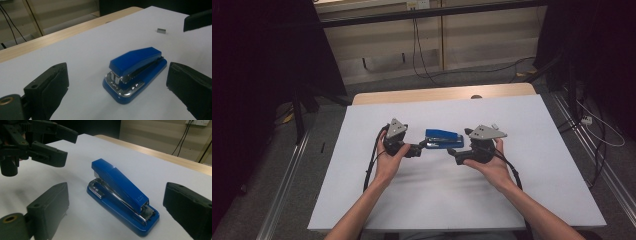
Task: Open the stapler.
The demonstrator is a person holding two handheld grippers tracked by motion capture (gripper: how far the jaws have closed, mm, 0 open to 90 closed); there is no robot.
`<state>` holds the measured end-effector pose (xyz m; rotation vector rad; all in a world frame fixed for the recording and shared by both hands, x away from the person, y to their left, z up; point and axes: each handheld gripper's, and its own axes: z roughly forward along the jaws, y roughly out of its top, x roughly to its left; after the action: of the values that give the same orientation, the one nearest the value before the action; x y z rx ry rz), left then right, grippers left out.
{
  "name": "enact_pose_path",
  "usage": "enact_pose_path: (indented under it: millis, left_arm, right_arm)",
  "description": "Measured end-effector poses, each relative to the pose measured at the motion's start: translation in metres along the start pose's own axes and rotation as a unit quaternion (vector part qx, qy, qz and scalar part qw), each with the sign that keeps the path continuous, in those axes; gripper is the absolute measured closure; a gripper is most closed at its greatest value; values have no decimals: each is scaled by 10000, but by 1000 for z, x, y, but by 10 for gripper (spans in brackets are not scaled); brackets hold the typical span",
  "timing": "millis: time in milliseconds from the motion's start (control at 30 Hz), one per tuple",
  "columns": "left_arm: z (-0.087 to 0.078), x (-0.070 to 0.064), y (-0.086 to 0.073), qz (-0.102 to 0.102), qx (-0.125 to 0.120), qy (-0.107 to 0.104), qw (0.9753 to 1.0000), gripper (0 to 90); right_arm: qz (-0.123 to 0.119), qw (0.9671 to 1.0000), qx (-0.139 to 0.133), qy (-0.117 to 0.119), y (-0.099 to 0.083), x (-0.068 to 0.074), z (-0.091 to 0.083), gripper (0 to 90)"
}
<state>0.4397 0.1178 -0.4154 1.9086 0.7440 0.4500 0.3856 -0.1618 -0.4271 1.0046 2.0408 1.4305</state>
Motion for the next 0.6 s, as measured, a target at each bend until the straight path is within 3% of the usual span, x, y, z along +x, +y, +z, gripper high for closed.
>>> enact_pose_path:
  millis: [67,300,467,600]
  left_arm:
    - [2,3,3,-69,-49,-17,10000,44]
    - [15,8,9,31,-27,96,9999,46]
    - [20,13,8,-135,-61,217,9997,28]
    - [19,15,7,-102,8,239,9997,28]
  right_arm:
    - [-12,10000,43,-1,0,0,2,77]
    - [-72,9999,80,-109,6,-3,14,94]
    - [-160,9995,-8,-279,9,-3,24,94]
    - [-213,9992,98,-322,8,-3,29,115]
